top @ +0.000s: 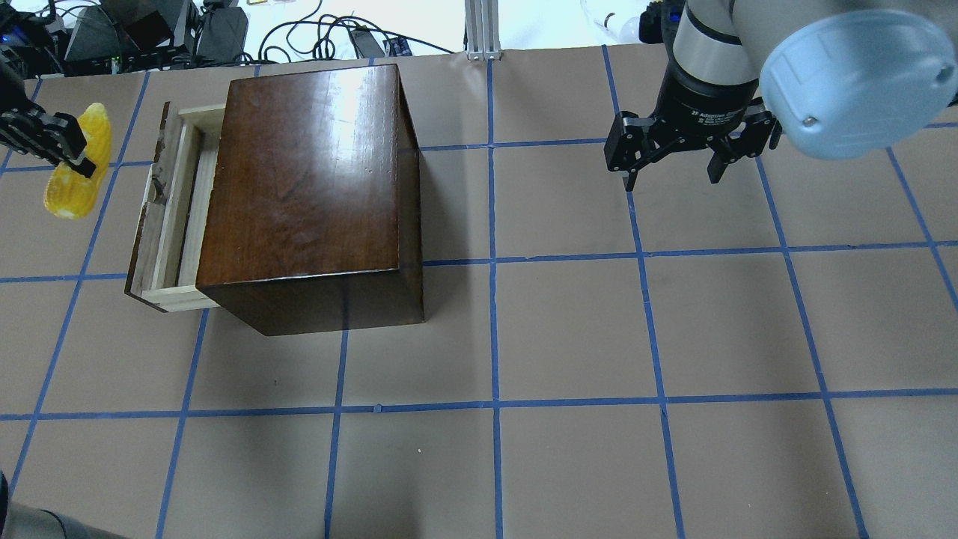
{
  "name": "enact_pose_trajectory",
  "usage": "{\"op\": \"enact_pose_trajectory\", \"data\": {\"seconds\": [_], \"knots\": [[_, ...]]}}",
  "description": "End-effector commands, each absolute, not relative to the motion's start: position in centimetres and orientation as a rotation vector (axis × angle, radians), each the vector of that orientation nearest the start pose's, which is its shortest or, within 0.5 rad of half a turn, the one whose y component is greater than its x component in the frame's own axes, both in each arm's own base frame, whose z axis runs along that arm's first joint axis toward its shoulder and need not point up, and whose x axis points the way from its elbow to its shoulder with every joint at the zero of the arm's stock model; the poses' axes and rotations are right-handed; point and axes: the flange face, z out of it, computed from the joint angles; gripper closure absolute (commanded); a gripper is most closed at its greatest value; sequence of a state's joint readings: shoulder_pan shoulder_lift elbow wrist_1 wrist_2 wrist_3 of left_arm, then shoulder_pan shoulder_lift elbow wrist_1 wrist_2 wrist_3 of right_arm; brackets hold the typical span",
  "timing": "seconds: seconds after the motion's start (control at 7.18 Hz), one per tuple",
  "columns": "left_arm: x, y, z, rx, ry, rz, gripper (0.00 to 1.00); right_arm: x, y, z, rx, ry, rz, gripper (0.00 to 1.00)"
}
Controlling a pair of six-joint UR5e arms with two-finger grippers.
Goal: Open drawer and put corn inside
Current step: 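Lift the corn and carry it over the open drawer with the left gripper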
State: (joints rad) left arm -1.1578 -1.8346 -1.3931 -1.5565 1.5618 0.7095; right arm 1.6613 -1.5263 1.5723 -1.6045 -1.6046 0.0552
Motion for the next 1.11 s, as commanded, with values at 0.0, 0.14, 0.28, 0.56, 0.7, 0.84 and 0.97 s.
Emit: {"op": "enact_pose_trajectory", "data": {"seconds": [0.0, 0.14, 0.28, 0.56, 0.7, 0.84, 0.97], "knots": [[7.9, -60.5, 42.2, 0.559, 3.144, 0.114, 1.00, 17.5, -49.5, 46.8, -0.056, 3.176, 0.016, 0.00], [7.5, -60.7, 41.2, 0.570, 3.152, 0.128, 1.00, 17.5, -49.5, 46.8, -0.056, 3.176, 0.016, 0.00], [7.5, -60.3, 40.4, 0.579, 3.155, 0.148, 1.00, 17.5, -49.5, 46.8, -0.056, 3.176, 0.016, 0.00], [7.4, -60.5, 39.3, 0.564, 3.161, 0.138, 1.00, 17.5, -49.5, 46.8, -0.056, 3.176, 0.016, 0.00], [7.4, -60.5, 38.4, 0.541, 3.172, 0.162, 1.00, 17.5, -49.5, 46.8, -0.056, 3.176, 0.016, 0.00], [7.4, -60.4, 37.7, 0.439, 3.188, 0.180, 1.00, 17.5, -49.5, 46.8, -0.056, 3.176, 0.016, 0.00], [7.4, -60.3, 37.6, 0.438, 3.187, 0.185, 1.00, 17.5, -49.5, 46.8, -0.056, 3.176, 0.016, 0.00]]}}
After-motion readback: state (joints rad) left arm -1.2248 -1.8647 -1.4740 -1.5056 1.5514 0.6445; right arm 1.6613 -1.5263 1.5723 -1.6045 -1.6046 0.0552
